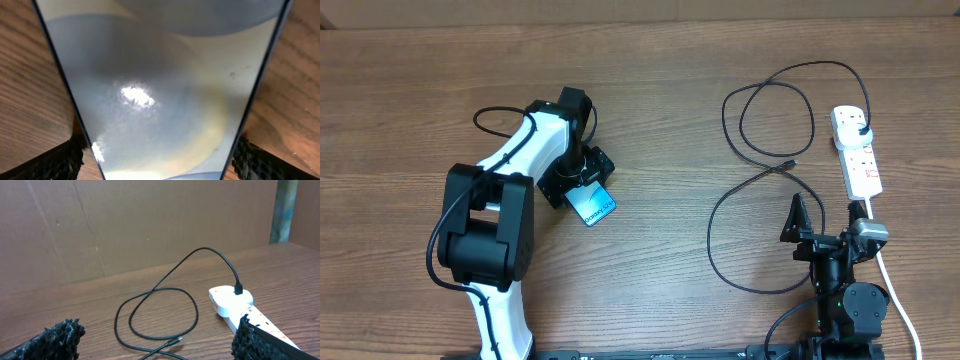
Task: Plug charger to phone and switch on socket
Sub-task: 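Close the left gripper on the phone's long edges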
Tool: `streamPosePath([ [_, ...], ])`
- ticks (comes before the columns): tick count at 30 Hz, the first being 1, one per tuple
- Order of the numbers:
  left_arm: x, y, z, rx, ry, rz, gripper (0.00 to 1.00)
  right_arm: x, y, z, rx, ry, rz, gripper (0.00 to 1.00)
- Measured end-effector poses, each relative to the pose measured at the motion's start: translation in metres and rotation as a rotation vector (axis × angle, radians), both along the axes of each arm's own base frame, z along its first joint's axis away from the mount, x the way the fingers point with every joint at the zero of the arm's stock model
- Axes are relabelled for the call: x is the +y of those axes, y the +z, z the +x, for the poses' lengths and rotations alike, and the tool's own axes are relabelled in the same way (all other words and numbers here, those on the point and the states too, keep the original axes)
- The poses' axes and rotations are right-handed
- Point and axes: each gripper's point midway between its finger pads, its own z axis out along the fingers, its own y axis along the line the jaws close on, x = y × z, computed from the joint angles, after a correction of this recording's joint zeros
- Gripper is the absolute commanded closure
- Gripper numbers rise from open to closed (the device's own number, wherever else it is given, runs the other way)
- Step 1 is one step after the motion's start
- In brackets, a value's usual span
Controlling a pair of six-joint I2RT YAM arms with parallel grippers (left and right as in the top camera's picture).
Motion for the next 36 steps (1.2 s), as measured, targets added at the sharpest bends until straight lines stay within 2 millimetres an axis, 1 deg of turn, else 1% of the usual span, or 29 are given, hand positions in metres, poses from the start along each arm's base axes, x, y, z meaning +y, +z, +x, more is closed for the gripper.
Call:
streamPosePath([
  [4, -0.0004, -0.0003, -0.0023, 0.002, 0.002, 0.000, 0.00, 0.0000, 0.0000, 0.0000, 0.000, 0.000, 0.000, 0.00],
  [14, -0.0010, -0.0007, 0.0009, -0.022, 0.030, 0.007, 0.00, 0.0000, -0.0001, 0.0000, 0.000, 0.000, 0.000, 0.00],
  [20, 0.0004, -0.0006, 0.0046, -0.036, 0.055, 0.018, 0.04, -0.0001, -0.0001, 0.0000, 0.000, 0.000, 0.001, 0.00],
  [23, 0.0005, -0.0006, 0.0051, -0.039, 0.059, 0.020, 0.09, -0.0001, -0.0001, 0.0000, 0.000, 0.000, 0.001, 0.00],
  [30, 0.0002, -0.0006, 0.0065, -0.047, 0.057, 0.027, 0.13, -0.0001, 0.0000, 0.0000, 0.000, 0.000, 0.001, 0.00],
  [33, -0.0003, -0.0006, 0.0065, -0.048, 0.055, 0.028, 0.19, 0.0000, -0.0001, 0.0000, 0.000, 0.000, 0.000, 0.00],
  [36, 0.0001, -0.0004, 0.0070, -0.050, 0.055, 0.031, 0.21, -0.0001, -0.0001, 0.0000, 0.000, 0.000, 0.000, 0.00],
])
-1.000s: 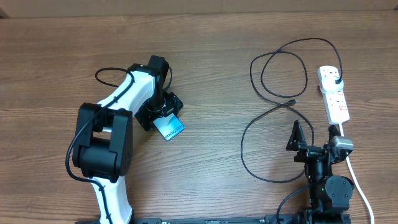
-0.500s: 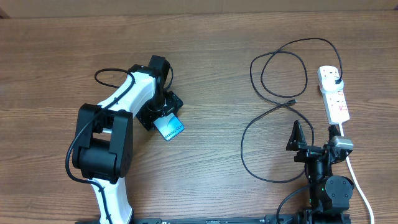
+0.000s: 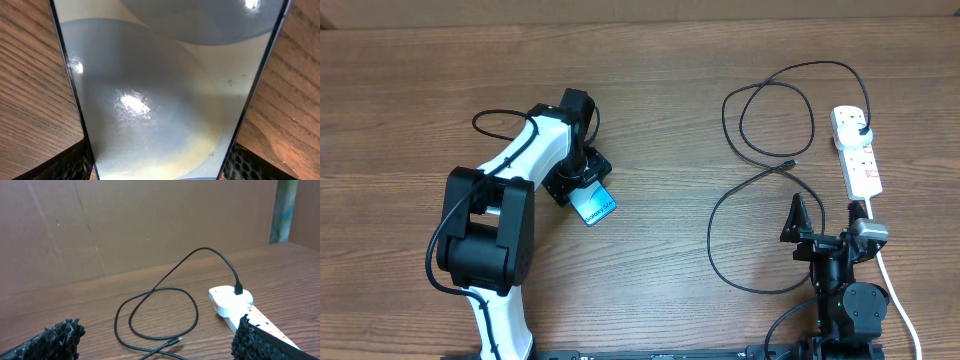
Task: Plug charger to phone and switch on socket
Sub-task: 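Close the left gripper on the phone's long edges, then lift the phone upright with the left gripper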
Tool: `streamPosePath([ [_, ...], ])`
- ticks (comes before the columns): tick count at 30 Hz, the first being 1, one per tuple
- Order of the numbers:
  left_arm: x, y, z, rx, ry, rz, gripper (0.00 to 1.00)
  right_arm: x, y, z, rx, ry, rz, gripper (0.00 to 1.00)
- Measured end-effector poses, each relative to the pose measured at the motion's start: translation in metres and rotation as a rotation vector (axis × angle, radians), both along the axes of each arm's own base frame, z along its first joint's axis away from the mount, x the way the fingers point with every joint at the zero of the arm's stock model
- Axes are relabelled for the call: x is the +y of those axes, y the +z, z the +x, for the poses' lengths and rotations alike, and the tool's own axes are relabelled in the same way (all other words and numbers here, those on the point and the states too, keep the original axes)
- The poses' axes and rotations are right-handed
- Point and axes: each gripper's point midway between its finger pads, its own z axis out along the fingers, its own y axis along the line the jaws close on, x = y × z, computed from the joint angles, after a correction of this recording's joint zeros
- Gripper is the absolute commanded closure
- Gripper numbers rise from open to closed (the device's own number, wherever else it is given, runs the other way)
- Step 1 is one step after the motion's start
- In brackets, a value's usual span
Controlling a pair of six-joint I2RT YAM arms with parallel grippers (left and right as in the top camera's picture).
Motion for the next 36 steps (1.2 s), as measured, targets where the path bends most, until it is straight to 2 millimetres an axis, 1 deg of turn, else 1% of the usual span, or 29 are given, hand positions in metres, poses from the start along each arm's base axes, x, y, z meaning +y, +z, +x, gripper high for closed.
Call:
streamPosePath([
  [13, 0.000, 0.002, -0.001, 0.009, -0.003, 0.001, 0.24, 0.000, 0.000, 0.000, 0.000, 0.000, 0.000, 0.00],
  [17, 0.000, 0.004, -0.003, 0.044, -0.013, 0.006, 0.23, 0.000, 0.000, 0.000, 0.000, 0.000, 0.000, 0.00],
  [23, 0.003, 0.008, -0.013, 0.120, -0.050, 0.024, 0.23, 0.000, 0.000, 0.000, 0.000, 0.000, 0.000, 0.00],
  [27, 0.004, 0.013, -0.015, 0.148, -0.081, 0.027, 0.23, 0.000, 0.000, 0.000, 0.000, 0.000, 0.000, 0.00],
  [31, -0.002, 0.024, -0.010, 0.140, -0.130, -0.008, 0.23, 0.000, 0.000, 0.000, 0.000, 0.000, 0.000, 0.00],
  [36, -0.020, 0.035, -0.008, 0.133, -0.226, -0.121, 0.23, 0.000, 0.000, 0.000, 0.000, 0.000, 0.000, 0.00],
])
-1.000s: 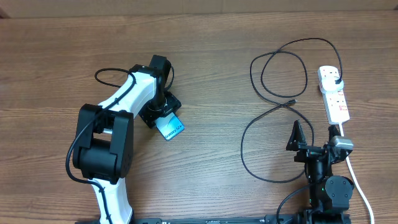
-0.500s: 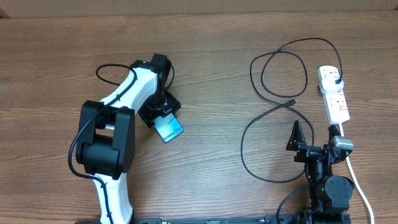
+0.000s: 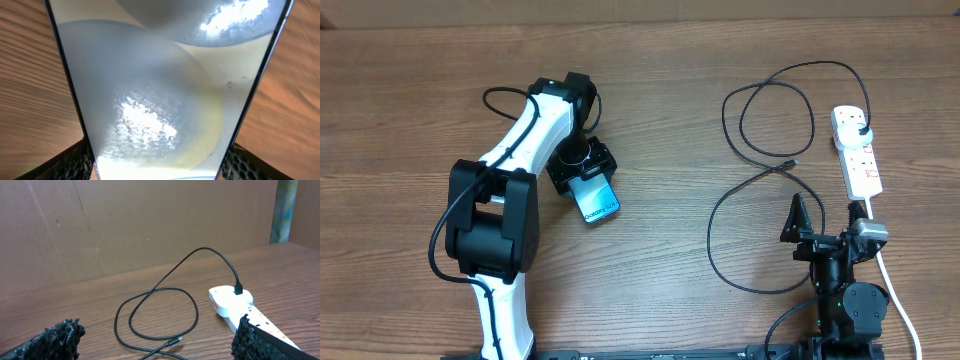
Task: Plug charger to phone and switch on socket
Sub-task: 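Lift the phone upright with the left gripper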
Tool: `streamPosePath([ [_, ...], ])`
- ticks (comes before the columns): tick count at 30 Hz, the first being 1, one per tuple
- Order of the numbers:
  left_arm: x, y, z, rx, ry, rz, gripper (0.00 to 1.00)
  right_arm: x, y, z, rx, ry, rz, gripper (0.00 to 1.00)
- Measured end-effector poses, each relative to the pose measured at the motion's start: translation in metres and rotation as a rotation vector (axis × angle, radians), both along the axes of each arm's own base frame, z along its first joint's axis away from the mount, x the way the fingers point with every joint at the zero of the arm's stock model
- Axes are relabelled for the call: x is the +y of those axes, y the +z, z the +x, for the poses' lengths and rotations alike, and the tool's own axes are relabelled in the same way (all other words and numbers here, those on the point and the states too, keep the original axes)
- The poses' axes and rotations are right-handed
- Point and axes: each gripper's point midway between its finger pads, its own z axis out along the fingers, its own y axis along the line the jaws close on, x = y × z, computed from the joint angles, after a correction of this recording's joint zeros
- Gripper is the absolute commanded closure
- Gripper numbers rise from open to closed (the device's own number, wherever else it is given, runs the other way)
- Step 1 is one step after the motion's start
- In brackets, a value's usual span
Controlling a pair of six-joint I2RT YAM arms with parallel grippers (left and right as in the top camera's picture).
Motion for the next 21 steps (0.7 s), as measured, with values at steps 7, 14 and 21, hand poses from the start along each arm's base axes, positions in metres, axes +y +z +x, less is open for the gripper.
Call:
streamPosePath([
  [7, -0.026, 0.010, -0.008, 0.025, -0.087, -0.180, 0.23, 0.000, 0.000, 0.000, 0.000, 0.000, -0.001, 0.00],
  [14, -0.060, 0.029, -0.017, 0.041, -0.163, -0.435, 0.23, 0.000, 0.000, 0.000, 0.000, 0.000, 0.000, 0.00],
  [21, -0.080, 0.048, -0.027, 0.067, -0.183, -0.603, 0.23, 0.000, 0.000, 0.000, 0.000, 0.000, -0.001, 0.00],
])
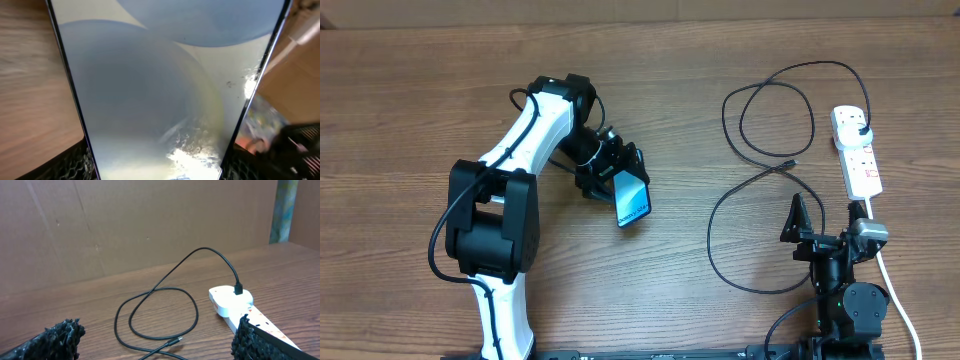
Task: Plug charger to phone and switch on socket
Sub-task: 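Lift the phone upright with the left gripper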
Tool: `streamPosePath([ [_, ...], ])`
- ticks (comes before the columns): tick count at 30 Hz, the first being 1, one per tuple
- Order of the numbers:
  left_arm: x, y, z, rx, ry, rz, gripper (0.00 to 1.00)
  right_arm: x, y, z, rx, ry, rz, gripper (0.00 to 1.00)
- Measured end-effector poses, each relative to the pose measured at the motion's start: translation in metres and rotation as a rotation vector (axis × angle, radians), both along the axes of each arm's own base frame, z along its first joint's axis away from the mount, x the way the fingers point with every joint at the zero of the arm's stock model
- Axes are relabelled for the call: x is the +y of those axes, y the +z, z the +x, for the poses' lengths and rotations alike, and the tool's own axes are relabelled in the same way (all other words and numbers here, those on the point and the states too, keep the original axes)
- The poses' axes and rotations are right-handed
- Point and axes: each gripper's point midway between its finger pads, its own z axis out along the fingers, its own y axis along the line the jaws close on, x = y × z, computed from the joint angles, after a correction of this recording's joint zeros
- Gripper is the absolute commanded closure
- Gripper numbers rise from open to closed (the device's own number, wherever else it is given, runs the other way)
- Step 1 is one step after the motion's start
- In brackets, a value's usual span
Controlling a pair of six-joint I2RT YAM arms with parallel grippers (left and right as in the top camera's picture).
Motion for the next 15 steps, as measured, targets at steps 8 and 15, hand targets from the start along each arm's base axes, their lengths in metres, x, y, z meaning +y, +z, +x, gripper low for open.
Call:
streamPosePath([
  [8, -0.020, 0.027, -0.010, 0.044, -0.008, -0.195, 0.23, 0.000, 0.000, 0.000, 0.000, 0.000, 0.000, 0.00],
  [15, -0.034, 0.054, -0.016, 0.068, -0.003, -0.370, 0.22, 0.000, 0.000, 0.000, 0.000, 0.000, 0.000, 0.00],
])
